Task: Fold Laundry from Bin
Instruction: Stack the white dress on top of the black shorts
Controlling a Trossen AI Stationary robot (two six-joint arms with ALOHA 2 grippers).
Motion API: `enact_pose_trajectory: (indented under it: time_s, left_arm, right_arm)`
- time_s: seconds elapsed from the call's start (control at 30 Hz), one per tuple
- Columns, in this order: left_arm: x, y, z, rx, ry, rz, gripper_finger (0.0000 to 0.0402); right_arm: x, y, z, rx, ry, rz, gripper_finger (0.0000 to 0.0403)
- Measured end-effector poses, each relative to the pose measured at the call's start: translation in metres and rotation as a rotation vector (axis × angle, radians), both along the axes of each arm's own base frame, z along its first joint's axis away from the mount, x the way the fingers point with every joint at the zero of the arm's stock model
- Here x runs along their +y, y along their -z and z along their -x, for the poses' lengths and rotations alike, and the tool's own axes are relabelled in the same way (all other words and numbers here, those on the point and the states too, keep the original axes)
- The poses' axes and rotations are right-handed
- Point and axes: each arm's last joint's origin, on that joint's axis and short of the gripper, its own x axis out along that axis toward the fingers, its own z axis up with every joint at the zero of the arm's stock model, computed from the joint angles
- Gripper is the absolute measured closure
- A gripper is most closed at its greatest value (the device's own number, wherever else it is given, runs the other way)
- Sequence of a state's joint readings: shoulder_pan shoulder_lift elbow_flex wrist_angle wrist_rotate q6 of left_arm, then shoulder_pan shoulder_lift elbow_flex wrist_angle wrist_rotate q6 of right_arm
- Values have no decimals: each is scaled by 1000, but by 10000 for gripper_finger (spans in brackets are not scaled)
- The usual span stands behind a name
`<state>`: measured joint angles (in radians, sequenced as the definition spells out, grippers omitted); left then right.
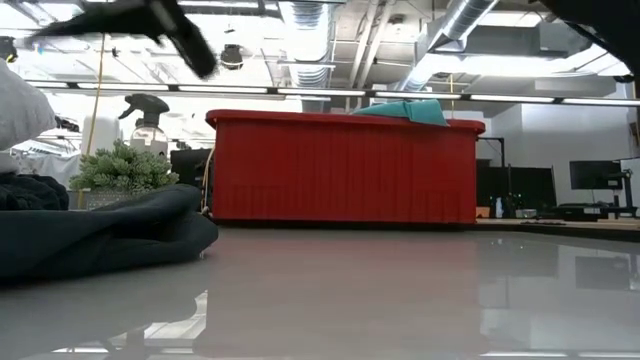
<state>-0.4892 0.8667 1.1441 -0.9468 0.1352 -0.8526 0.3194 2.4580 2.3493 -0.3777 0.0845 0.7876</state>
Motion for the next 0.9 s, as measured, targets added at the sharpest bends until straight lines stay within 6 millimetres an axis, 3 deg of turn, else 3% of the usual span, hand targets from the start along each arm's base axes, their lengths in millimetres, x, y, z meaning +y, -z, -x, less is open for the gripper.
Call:
enact_pose_trajectory:
  time_s: [0.1, 0.2, 0.3, 0.5, 0.6, 0.73, 0.9]
  left_arm:
    - [-20, -6, 4, -101, -11, 1, 292]
    - [-42, -8, 9, -178, -87, -13, 292]
    - [-62, -3, 15, -212, -167, -64, 292]
    - [-100, 21, 19, -213, -266, -182, 292]
    - [-115, 40, 20, -147, -287, -259, 299]
    - [-130, 61, 26, -58, -327, -302, 330]
    - [-152, 83, 29, -67, -382, -345, 379]
  right_arm:
    - [5, -17, -5, -197, -56, 52, 188]
    - [8, -19, -6, -246, -87, 91, 205]
    - [4, -4, -15, -266, -119, 102, 227]
    - [2, 48, -37, -324, -163, 15, 265]
    - [0, 68, -42, -286, -156, -2, 289]
    - [-10, 80, -42, -168, -119, 6, 322]
    - [-15, 96, -35, 15, -96, 41, 354]
